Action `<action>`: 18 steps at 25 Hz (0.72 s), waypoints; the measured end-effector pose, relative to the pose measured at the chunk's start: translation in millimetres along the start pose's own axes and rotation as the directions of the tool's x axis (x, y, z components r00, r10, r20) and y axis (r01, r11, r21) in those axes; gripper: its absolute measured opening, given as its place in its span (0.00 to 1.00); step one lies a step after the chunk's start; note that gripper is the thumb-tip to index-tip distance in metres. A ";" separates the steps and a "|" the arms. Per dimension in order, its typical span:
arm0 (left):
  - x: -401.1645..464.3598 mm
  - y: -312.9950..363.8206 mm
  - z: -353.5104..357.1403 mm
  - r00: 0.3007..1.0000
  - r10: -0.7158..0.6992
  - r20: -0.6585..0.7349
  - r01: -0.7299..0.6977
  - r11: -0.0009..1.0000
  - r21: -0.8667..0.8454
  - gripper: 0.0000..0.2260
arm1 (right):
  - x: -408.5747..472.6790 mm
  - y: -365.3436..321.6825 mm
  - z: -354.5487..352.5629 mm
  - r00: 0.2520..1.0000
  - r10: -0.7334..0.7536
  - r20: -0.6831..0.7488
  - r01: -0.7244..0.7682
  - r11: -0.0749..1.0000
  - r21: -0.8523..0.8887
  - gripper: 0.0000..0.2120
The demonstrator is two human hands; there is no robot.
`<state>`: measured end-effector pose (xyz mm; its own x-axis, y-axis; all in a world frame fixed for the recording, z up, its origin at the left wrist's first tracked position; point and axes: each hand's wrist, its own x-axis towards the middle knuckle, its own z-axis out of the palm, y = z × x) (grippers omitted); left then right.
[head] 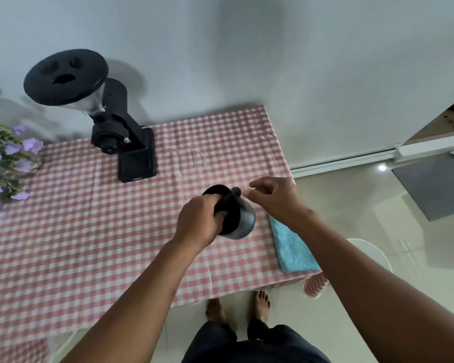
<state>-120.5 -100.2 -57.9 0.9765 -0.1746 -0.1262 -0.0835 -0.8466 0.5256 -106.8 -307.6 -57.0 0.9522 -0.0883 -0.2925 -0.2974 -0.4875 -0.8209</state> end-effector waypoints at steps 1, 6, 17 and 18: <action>-2.0 -2.1 0.8 0.997 -0.071 0.007 0.071 0.997 -0.035 0.11 | 0.8 14.6 -5.5 0.999 0.001 -0.045 -0.004 0.998 -0.064 0.14; -13.9 -9.4 7.6 0.963 -0.268 -0.035 0.258 0.948 -0.185 0.13 | -28.1 111.6 0.8 0.993 0.120 0.018 -0.084 0.787 -0.612 0.29; -34.1 3.7 -6.2 0.932 -0.344 -0.117 0.297 0.907 -0.300 0.05 | -46.8 84.8 -14.8 0.947 -0.106 -0.302 0.050 0.981 -0.187 0.13; -34.2 5.6 -7.4 0.929 -0.348 -0.125 0.295 0.902 -0.316 0.05 | -57.0 67.1 -17.0 0.930 -0.162 -0.328 0.121 0.982 -0.142 0.13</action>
<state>-152.9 -95.2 -44.4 0.9613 0.1949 -0.1948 0.2754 -0.6564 0.7023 -179.9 -350.0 -87.1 0.9573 -0.2884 0.0222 -0.1667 -0.6128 -0.7724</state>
